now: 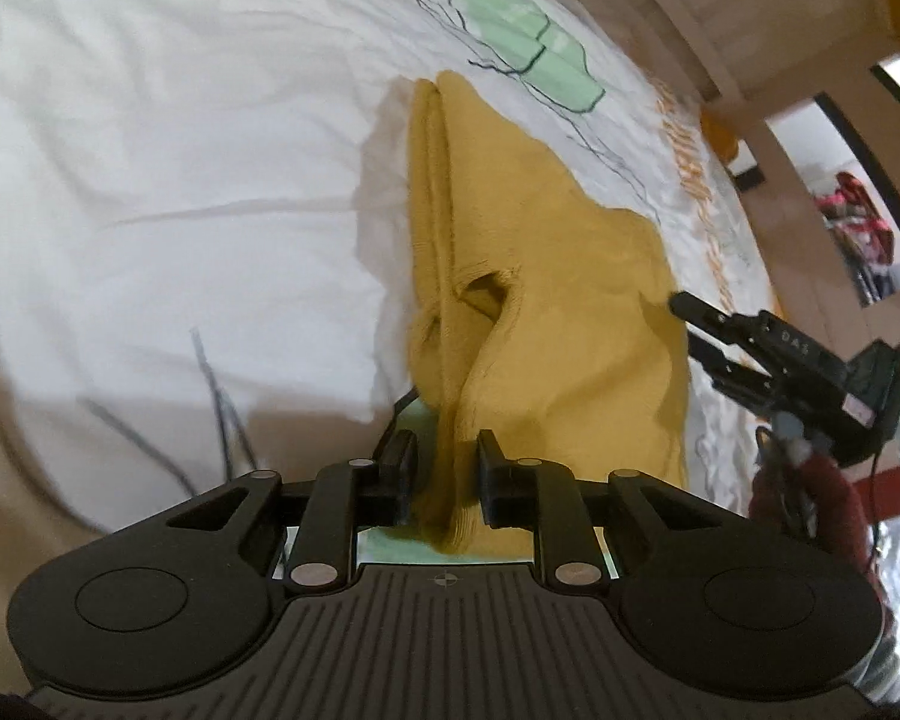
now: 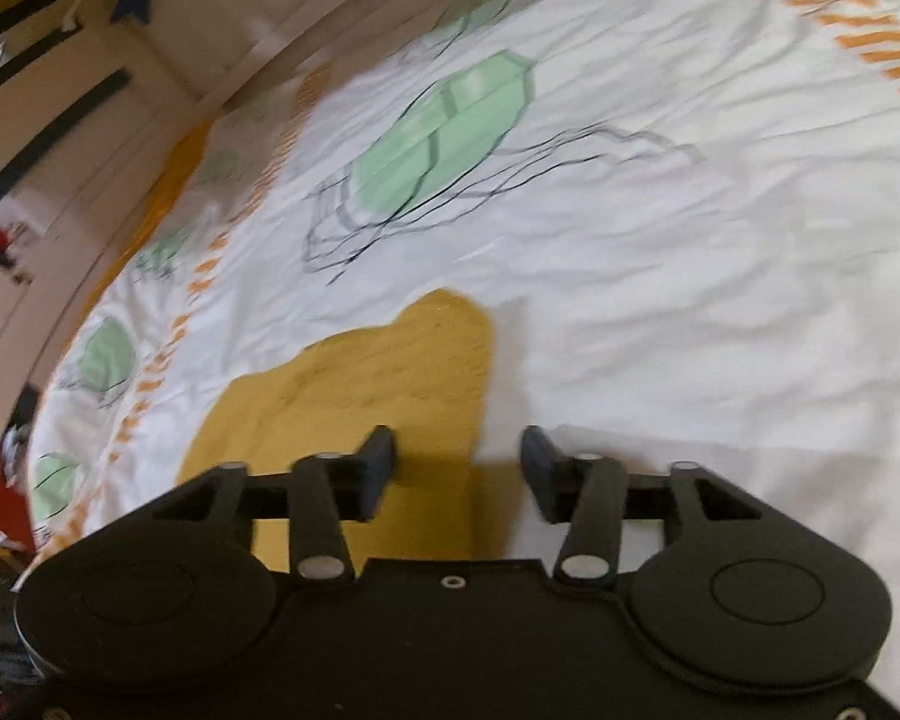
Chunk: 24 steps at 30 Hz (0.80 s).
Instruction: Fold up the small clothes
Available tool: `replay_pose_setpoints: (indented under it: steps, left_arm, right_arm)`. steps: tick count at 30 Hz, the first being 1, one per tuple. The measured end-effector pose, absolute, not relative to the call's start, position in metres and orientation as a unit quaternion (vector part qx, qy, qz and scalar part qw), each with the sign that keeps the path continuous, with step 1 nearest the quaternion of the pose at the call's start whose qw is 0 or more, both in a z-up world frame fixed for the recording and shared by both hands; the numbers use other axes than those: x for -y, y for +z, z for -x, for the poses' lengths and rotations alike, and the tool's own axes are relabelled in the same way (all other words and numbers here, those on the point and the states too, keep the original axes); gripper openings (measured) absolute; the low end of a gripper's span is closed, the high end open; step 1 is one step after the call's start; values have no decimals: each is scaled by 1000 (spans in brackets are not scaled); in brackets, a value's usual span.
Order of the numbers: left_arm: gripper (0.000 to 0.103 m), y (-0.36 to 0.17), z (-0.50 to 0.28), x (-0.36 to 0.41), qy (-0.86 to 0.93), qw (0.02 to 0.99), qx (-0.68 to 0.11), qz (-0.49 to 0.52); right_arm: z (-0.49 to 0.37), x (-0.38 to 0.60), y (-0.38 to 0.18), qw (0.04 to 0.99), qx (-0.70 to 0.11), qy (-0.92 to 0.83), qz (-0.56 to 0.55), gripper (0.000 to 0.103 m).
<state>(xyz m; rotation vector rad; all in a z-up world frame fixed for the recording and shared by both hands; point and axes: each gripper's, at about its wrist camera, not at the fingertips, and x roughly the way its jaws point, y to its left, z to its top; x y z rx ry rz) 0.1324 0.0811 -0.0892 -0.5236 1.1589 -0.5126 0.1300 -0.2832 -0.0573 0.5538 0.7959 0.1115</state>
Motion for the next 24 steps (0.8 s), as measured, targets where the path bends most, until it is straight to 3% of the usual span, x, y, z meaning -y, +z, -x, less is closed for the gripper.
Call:
replay_pose_setpoints:
  steps: [5,8,12,16,19,24]
  left_arm:
    - [22,-63,-111,-71,-220,832,-481,168]
    - [22,-39,-93,-62,-218,873,-420,115]
    - [26,-22,-89,-46,-224,903,-361,62]
    - [28,-24,-101,-33,-218,909,-351,51]
    - [29,-29,-113,-23,-204,916,-344,38]
    - [29,-46,-126,-25,-175,919,-353,26]
  right_arm:
    - [-107,288,-48,903,-346,36,-252,60]
    - [-98,283,-41,916,-322,38,-235,72]
    - [-94,269,-37,930,-309,45,-193,76]
    - [-93,253,-33,938,-303,57,-157,78]
    - [-96,243,-30,942,-299,67,-137,88]
    - [-110,235,-33,942,-309,63,-113,89]
